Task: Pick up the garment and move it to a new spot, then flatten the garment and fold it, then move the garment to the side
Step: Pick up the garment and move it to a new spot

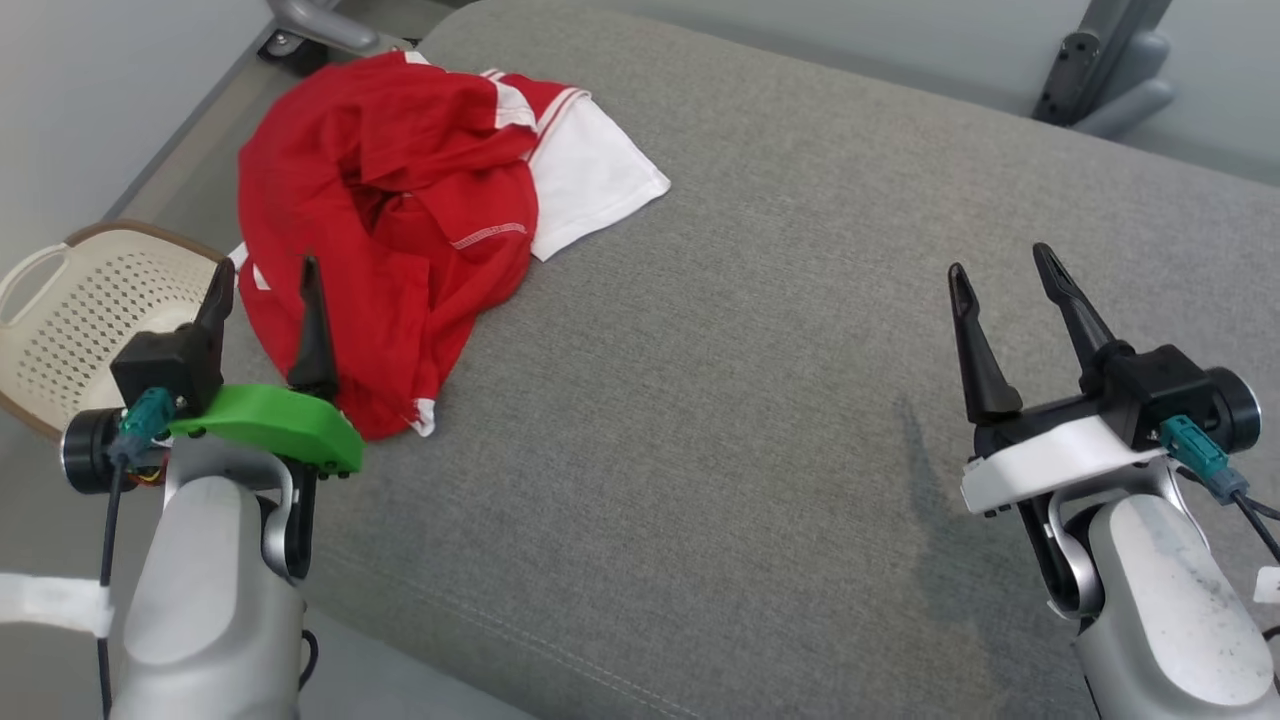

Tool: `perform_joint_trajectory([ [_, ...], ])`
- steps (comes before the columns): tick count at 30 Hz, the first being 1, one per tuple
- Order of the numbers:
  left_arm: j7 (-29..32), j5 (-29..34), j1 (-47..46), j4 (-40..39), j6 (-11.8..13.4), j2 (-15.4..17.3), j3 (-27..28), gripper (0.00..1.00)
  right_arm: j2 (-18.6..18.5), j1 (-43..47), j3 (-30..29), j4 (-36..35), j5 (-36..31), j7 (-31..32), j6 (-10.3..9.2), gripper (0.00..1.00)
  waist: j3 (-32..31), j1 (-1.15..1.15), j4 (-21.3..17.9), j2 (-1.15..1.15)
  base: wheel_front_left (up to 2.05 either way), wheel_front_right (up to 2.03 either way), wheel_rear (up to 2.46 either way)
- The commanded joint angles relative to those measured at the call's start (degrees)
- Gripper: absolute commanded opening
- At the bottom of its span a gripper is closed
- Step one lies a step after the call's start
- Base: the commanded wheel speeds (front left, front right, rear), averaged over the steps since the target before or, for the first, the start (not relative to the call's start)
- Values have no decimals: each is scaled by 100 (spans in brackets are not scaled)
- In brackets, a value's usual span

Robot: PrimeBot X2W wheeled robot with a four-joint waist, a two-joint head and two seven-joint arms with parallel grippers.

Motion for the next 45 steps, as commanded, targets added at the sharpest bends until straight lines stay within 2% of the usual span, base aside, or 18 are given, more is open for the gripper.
perform_joint_trajectory([
  [1, -15, 34, -190, 180, 6, 48, -4, 100, -70, -90, 16, -34, -24, 17, -2, 100, 504, 0, -446, 0, 0, 0, 0],
  [10, 97, -124, -1255, 2521, 71, 320, 124, 100, -235, -407, 181, -172, -23, 108, -1, 100, 1167, 0, -944, 0, 0, 0, 0],
  [15, 93, -243, -1543, 3359, 117, 395, 195, 100, -270, -478, 187, -167, -3, 86, -1, 100, 1319, 0, -1012, 0, 0, 0, 0],
  [16, 101, -280, -1576, 3484, 115, 389, 207, 97, -274, -494, 185, -158, -2, 79, -2, 100, 1339, 0, -1012, 0, 0, 0, 0],
  [17, 101, -301, -1612, 3598, 123, 393, 220, 71, -272, -512, 182, -151, -5, 72, -2, 100, 1354, 0, -1011, 0, 0, 0, 0],
  [19, 151, -316, -1661, 3775, 118, 397, 222, 0, -258, -539, 178, -136, -18, 65, -2, 100, 1375, 0, -1004, 0, 0, 0, 0],
  [20, 152, -338, -1673, 3828, 135, 408, 234, 0, -251, -546, 179, -129, -20, 65, -2, 100, 1382, 0, -997, 0, 0, 0, 0],
  [21, 79, -304, -1701, 3849, 260, 462, 232, 0, -252, -557, 169, -110, -17, 60, -2, 100, 1382, 0, -975, 0, 0, 0, 0],
  [25, -13, -354, -1733, 3532, 340, 541, 312, 0, -255, -533, 127, -55, 22, 50, -2, 100, 1284, 0, -919, 0, 0, 0, 0],
  [33, -14, -197, -1234, 1711, 497, 732, 616, 0, -143, -318, -39, 45, 28, -8, -2, 100, 862, 0, -874, 0, 0, 0, 0],
  [36, -14, -110, -1085, 1330, 515, 768, 633, 0, -101, -276, -90, 55, 4, -32, -2, 100, 727, 0, -896, 0, 0, 0, 0],
  [45, -15, 259, -178, -591, 462, 811, 639, 0, 132, 77, -309, 30, -57, -81, -1, 100, 50, 0, -1205, 0, 0, 0, 0],
])
